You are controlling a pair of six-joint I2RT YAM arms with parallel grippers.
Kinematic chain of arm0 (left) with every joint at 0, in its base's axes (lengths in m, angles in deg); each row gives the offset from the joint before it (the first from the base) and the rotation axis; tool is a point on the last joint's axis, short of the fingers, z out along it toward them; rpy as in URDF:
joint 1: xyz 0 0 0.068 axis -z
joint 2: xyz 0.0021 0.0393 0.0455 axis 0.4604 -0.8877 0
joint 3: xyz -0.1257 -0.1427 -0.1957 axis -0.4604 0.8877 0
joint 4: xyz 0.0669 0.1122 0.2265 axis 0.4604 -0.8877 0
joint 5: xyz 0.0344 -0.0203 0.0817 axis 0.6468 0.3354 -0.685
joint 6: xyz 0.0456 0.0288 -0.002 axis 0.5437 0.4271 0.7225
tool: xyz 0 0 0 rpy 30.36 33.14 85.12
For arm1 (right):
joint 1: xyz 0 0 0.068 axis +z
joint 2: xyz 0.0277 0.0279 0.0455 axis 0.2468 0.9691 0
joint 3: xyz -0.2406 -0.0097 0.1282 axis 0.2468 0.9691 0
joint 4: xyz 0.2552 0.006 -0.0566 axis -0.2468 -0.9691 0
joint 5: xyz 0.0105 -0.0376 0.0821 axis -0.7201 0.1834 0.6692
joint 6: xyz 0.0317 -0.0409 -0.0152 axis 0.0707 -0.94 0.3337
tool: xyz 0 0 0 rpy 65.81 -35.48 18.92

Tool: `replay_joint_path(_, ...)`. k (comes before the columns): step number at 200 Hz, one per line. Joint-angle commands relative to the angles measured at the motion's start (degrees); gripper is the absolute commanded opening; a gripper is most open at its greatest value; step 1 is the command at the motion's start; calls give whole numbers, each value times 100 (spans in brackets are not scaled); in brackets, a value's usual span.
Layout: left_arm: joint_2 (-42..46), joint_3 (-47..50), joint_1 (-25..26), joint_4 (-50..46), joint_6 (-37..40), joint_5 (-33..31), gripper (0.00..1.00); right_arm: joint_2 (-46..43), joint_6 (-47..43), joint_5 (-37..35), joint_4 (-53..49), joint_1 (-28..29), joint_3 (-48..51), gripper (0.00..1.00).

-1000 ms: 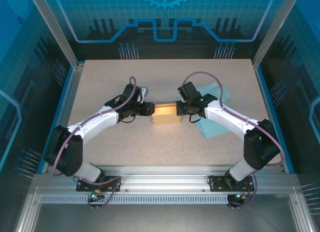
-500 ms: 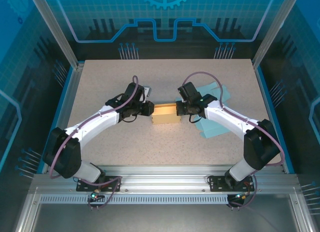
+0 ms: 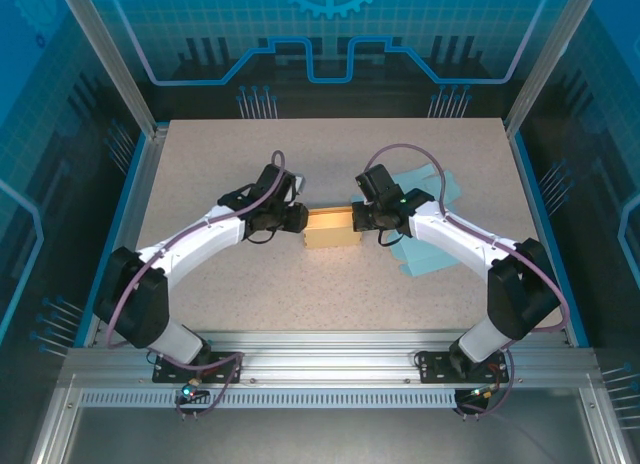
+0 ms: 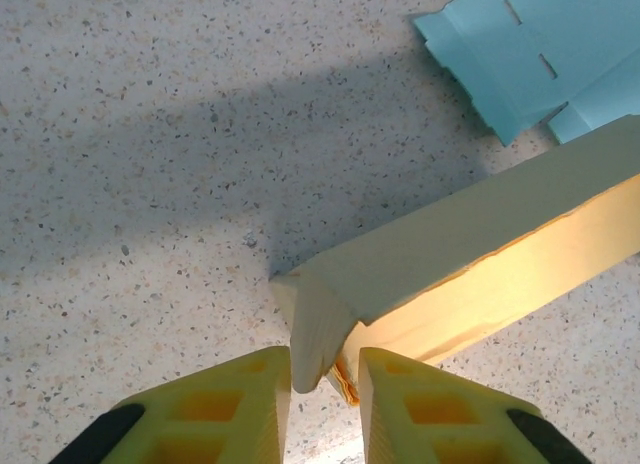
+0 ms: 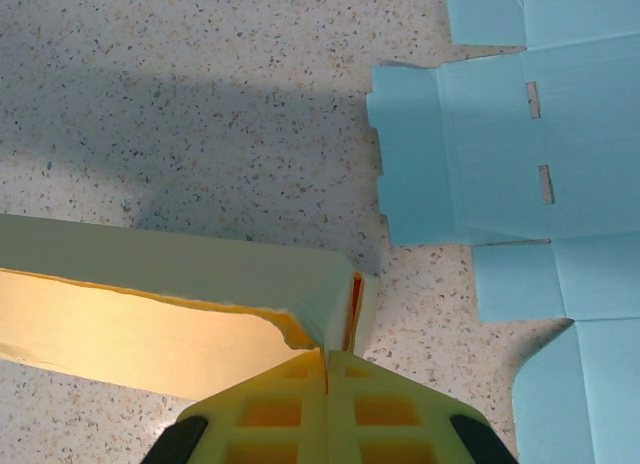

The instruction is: Fold the paper box

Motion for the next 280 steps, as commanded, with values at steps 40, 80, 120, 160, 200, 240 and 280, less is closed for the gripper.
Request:
replay_joint_path(40,-15,-305,60,-187,92,35,6,-138,-41,103,-106,48,37,0)
replay_joint_path(80,-58,-360,56,-164,1,176,0,-138,-60,102,-111,65,18,0)
replay_joint_path(120,-116,-384,45,-48,-174,393,0,-90,-92,99,-111,73,10,0)
replay_joint_path(160,-189,-384,-17,194,-485,874,0,-15,-111,82,-111,111,-14,0)
replay_joint_path(200,-194,-325,-92,351,-710,1082,0,25,-114,90,-102,127,-26,0)
replay_joint_path(240,-169,-149,-112,435,-769,1106,0,38,-97,97,-84,152,-8,0)
replay_joint_path(280,-118,118,-101,394,-640,792,0,38,-98,80,-102,153,-17,0)
